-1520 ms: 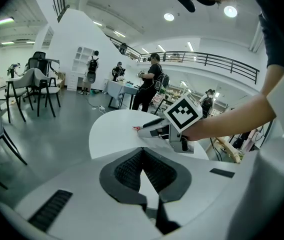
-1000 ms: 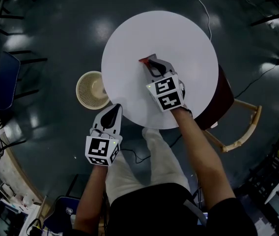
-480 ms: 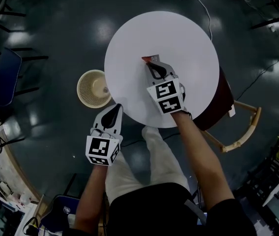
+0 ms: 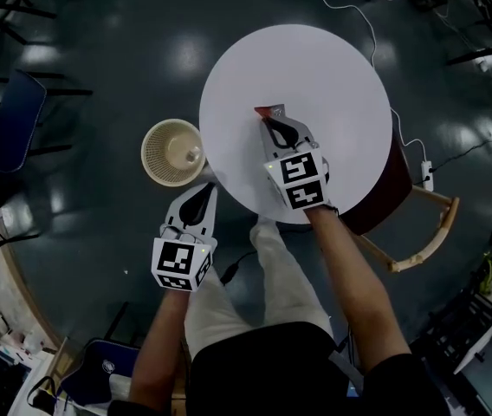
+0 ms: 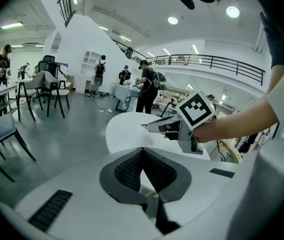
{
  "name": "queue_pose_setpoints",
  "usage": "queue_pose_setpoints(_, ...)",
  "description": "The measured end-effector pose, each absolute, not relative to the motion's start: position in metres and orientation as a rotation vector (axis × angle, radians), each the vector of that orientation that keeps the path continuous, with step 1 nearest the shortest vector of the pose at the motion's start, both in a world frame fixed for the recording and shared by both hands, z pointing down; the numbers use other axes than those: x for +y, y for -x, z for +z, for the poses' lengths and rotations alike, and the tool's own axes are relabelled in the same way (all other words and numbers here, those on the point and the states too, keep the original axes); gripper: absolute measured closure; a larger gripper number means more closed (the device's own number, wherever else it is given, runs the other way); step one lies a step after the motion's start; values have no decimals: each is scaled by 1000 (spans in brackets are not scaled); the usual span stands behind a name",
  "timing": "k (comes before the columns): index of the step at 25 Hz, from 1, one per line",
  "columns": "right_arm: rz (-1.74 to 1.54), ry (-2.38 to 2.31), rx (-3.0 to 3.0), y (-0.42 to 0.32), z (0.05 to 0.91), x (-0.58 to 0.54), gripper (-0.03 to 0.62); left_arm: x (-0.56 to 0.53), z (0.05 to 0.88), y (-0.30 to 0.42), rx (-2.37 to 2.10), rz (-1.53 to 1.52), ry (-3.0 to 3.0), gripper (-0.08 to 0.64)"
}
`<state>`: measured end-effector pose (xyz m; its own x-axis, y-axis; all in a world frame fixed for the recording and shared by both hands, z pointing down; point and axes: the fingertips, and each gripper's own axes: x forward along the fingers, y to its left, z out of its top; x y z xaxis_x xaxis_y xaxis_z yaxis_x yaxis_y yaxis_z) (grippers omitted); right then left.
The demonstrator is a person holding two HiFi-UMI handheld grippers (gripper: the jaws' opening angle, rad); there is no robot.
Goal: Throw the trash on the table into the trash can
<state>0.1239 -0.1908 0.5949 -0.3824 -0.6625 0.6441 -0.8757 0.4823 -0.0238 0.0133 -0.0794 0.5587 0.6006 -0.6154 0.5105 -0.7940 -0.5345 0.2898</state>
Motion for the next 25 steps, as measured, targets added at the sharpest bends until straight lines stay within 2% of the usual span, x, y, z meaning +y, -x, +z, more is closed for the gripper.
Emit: queue_pose_setpoints(25,530,-1095,-2286,44,592,-166,565,-62,558,124,-1310,415,-2206,551)
